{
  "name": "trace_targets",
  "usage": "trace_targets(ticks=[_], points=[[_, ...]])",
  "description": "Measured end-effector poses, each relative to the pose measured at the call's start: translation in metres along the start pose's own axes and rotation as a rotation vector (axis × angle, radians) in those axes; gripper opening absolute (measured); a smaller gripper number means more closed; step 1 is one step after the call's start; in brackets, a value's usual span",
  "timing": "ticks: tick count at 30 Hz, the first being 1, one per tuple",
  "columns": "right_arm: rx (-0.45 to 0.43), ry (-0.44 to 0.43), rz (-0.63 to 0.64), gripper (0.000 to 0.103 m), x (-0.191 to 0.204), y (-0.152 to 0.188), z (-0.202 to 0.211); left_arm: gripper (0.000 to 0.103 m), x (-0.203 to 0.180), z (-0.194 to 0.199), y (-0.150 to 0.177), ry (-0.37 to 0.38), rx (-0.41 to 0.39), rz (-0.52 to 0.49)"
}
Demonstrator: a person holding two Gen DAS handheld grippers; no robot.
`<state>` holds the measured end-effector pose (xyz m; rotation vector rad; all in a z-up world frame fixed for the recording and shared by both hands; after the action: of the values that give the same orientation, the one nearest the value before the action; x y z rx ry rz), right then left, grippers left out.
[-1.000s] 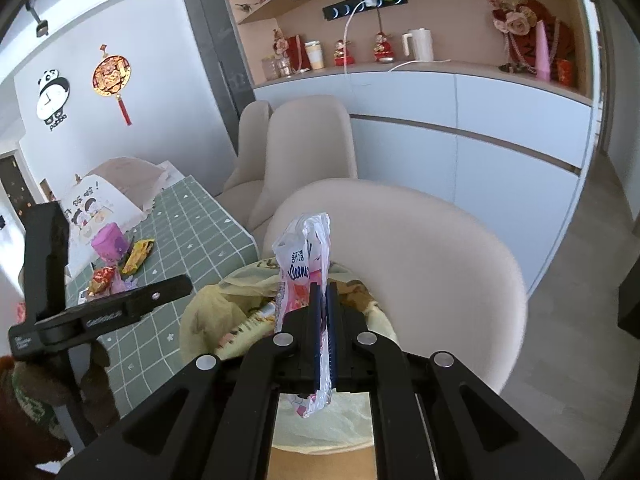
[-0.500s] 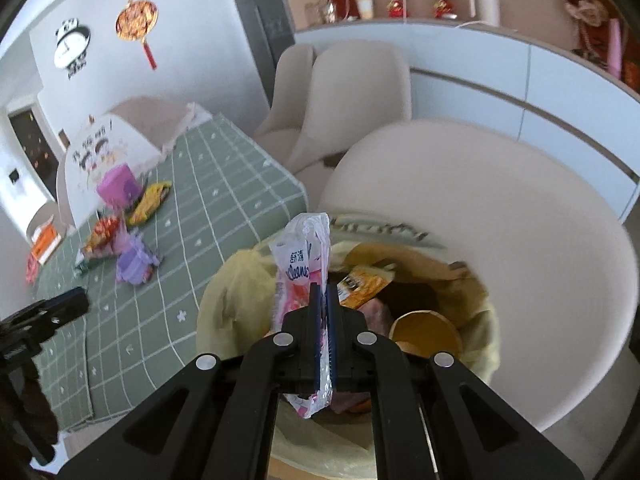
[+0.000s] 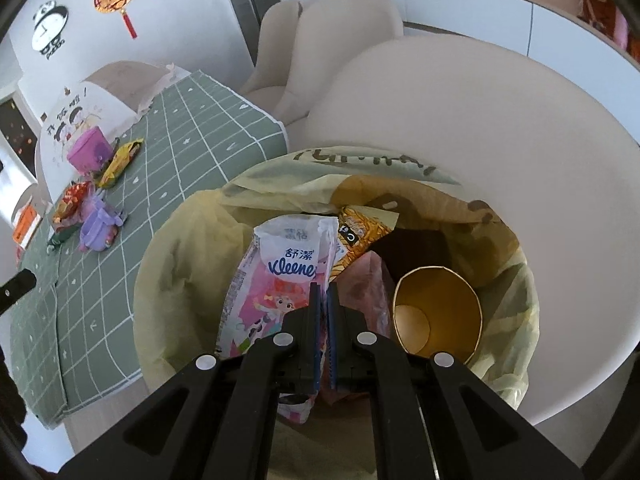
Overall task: Collect trash
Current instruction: 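Carry the snack stick and tissue pack to the trash bag and open both grippers, then move both grippers back over the remaining snacks on the table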
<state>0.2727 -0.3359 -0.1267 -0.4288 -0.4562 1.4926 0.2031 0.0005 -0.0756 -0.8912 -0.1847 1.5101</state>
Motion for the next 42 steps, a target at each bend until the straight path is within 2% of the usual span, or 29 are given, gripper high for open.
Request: trace_targets(ticks=[3,5,7,10,14,17,23,30,35,39,42], points=[[0.004,-0.025,-0.023,0.013,-0.004,-0.001,0.006,0.041,0.001,0.001,-0.001,0.004,0.001,0.006],[0.001,-0.046,-0.046,0.04,-0.007,-0.003,0.014,0.041,0.0,0.001,-0.004,0.007,-0.005,0.012],[-0.023,-0.035,-0.042,0.05,-0.009,-0.005,0.024,0.041,-0.001,0.003,-0.008,0.012,-0.016,0.014],[-0.066,-0.01,-0.025,0.05,-0.01,-0.013,0.044,0.041,0.0,0.005,-0.016,0.013,-0.035,0.013],[-0.142,-0.064,-0.025,0.051,-0.008,-0.027,0.079,0.042,0.006,0.009,-0.029,0.006,-0.068,0.012],[-0.217,-0.098,0.015,0.051,0.01,-0.043,0.106,0.042,0.016,0.013,-0.04,-0.007,-0.093,0.025],[-0.325,-0.204,0.084,0.051,0.064,-0.074,0.127,0.042,0.048,0.031,-0.061,-0.074,-0.17,0.053],[-0.282,-0.348,0.207,0.051,0.15,-0.098,0.096,0.045,0.114,0.064,-0.067,-0.19,-0.241,0.134],[-0.253,-0.379,0.255,0.051,0.207,-0.104,0.068,0.046,0.152,0.071,-0.072,-0.238,-0.23,0.153],[-0.209,-0.377,0.288,0.051,0.24,-0.107,0.043,0.046,0.165,0.066,-0.08,-0.229,-0.217,0.143],[-0.193,-0.341,0.32,0.051,0.26,-0.106,0.026,0.046,0.173,0.056,-0.087,-0.215,-0.2,0.129]])
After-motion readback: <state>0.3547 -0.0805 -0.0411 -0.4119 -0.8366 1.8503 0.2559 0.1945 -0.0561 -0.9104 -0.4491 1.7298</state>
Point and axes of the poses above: each gripper's, at about its wrist camera, not at the fingertips, and z roughly against the way its jaws point, x to its left, y to its underside, the point moved 2 cm from there along -z, roughly the way its jaws point, and after that the axes turned 11 degrees about y, right-handed, at the moved point
